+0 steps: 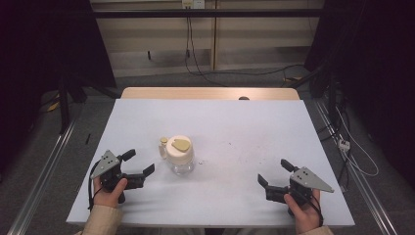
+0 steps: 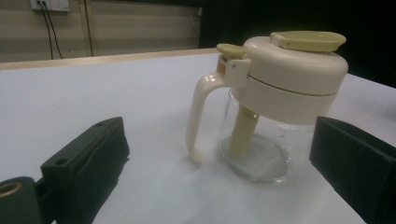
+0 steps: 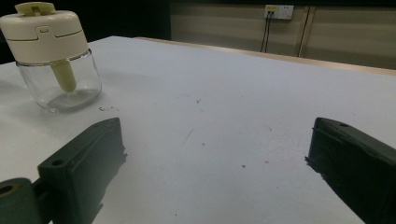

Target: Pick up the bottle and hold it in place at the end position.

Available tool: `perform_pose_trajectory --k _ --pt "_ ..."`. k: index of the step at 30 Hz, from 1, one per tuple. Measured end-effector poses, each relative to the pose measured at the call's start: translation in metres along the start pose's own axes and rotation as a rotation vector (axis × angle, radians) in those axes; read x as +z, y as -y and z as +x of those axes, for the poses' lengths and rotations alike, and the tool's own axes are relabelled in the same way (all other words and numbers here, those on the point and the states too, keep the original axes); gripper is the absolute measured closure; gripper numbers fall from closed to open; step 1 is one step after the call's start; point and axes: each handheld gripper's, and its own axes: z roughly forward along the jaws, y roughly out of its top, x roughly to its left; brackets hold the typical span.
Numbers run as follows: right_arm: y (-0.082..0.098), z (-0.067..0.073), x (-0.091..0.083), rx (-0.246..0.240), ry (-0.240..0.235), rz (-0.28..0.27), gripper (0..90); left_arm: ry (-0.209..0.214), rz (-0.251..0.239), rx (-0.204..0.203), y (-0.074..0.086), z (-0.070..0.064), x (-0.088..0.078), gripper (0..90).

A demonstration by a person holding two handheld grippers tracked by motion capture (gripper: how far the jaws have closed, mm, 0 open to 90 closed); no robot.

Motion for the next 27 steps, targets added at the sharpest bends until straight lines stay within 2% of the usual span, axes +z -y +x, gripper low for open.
perform_pose_trajectory --k 11,16,23,27 --pt "-0.001 0.0 0.0 -0.002 0.008 -0.002 3.4 0.021 -0.007 0.007 -0.002 -0.006 0.003 3.6" --pt "-0.001 0.0 0.001 -0.003 0.006 0.0 3.6 0.048 -0.011 0.009 -0.006 -0.015 0.007 3.3" --pt "-0.001 0.0 0.0 -0.004 0.006 0.001 3.7 0.059 -0.025 -0.001 -0.01 -0.027 0.012 3.2" --pt "-0.001 0.001 0.001 -0.006 0.004 0.0 4.0 0.057 0.0 -0.007 -0.009 -0.033 0.017 3.2"
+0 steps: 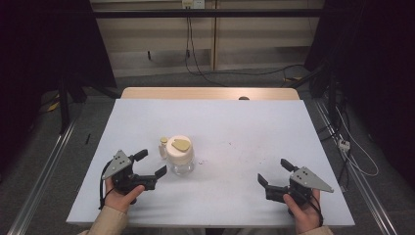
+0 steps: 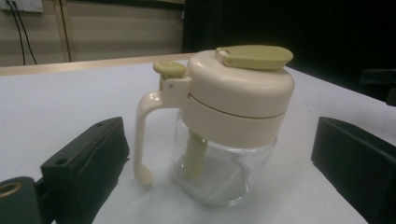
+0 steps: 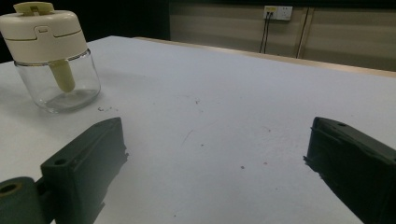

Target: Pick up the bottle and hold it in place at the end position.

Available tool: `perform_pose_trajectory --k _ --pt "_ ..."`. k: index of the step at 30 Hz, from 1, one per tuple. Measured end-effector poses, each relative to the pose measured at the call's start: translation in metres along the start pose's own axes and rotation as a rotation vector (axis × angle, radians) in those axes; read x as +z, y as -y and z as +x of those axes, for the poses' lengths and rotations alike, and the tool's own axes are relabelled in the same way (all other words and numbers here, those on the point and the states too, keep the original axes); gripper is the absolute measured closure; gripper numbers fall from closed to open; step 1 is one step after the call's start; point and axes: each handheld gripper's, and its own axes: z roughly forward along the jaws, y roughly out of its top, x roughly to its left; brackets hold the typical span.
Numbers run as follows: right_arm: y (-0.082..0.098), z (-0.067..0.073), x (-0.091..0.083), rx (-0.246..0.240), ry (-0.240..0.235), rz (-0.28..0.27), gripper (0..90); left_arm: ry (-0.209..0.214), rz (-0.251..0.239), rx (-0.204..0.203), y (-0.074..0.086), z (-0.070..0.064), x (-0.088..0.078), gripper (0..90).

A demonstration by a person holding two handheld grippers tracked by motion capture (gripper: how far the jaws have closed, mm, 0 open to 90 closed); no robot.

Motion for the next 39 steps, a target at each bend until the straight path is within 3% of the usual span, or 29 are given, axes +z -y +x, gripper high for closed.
perform_pose_trajectory --k 23,28,39 --pt "0.0 0.001 0.001 -0.007 -0.008 -0.003 4.3 -0.028 0.065 -0.021 0.004 -0.013 0.028 3.7" --pt "0.0 0.001 0.001 -0.006 -0.01 -0.002 4.3 -0.028 0.079 -0.004 0.004 -0.016 0.032 3.7" --pt "0.0 0.001 0.001 -0.005 -0.011 -0.001 4.5 -0.045 0.094 -0.006 0.005 -0.021 0.044 4.0"
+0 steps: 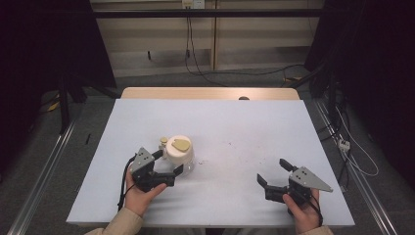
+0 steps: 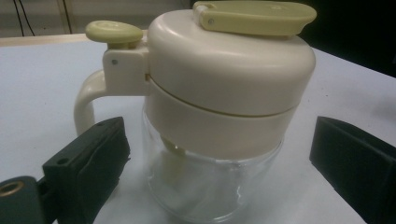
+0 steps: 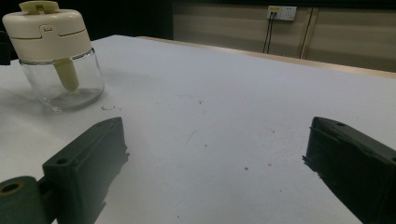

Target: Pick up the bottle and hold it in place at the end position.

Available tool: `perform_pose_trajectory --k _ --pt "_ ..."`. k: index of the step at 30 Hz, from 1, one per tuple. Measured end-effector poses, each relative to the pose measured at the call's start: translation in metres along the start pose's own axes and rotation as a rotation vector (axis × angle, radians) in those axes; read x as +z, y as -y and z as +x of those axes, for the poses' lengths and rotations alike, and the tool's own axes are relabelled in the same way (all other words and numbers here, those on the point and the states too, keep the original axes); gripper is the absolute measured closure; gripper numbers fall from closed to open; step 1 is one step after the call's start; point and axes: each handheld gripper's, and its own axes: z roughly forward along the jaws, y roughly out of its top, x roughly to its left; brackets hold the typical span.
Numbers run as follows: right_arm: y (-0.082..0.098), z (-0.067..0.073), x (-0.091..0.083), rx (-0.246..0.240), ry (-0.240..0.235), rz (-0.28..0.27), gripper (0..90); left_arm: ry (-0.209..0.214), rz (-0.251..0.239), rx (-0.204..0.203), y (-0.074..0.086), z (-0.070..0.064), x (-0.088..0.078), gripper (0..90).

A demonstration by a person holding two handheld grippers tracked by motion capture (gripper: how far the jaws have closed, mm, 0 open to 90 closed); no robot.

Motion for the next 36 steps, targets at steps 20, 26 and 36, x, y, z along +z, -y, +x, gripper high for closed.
perform_pose_trajectory --k 20,26,36 --pt "-0.001 0.0 -0.001 -0.007 -0.005 -0.002 4.7 -0.086 -0.015 -0.003 -0.002 -0.011 0.027 2.9" --pt "-0.001 0.0 -0.001 -0.007 -0.006 -0.003 4.7 -0.107 -0.025 0.0 -0.002 -0.013 0.033 2.8" --pt "-0.001 0.0 -0.001 -0.003 -0.006 -0.003 4.7 -0.128 -0.039 -0.001 -0.003 -0.014 0.042 2.6"
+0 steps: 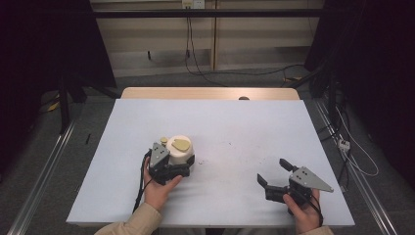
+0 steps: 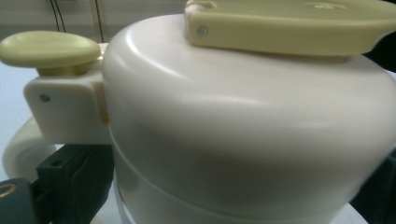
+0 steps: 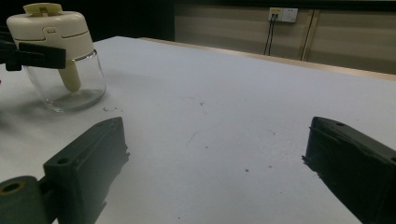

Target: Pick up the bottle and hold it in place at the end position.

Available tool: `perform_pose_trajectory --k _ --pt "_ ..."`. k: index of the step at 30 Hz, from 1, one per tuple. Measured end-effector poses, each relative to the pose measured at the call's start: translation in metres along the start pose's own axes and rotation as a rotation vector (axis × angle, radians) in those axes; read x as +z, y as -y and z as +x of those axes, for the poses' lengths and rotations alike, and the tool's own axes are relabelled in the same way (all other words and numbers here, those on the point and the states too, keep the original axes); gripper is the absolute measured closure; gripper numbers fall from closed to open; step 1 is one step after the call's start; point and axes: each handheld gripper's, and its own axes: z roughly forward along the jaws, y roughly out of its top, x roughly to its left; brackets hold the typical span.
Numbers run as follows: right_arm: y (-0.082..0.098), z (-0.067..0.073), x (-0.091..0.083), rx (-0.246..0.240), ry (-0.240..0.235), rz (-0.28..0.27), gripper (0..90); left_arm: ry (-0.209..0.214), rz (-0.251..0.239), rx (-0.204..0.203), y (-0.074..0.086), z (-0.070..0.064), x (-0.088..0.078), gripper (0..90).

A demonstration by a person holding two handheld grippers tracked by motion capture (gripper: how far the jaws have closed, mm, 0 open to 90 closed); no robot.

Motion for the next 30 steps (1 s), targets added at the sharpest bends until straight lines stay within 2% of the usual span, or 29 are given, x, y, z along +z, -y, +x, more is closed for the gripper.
perform_pose_trajectory --k 21,30 --pt "0.0 0.0 0.0 0.001 -0.001 -0.006 4.8 -0.024 0.001 0.001 -0.004 -0.003 0.006 5.3" --pt "0.0 0.0 0.0 0.0 -0.002 -0.008 4.8 0.014 0.005 0.0 -0.014 -0.003 0.008 5.6"
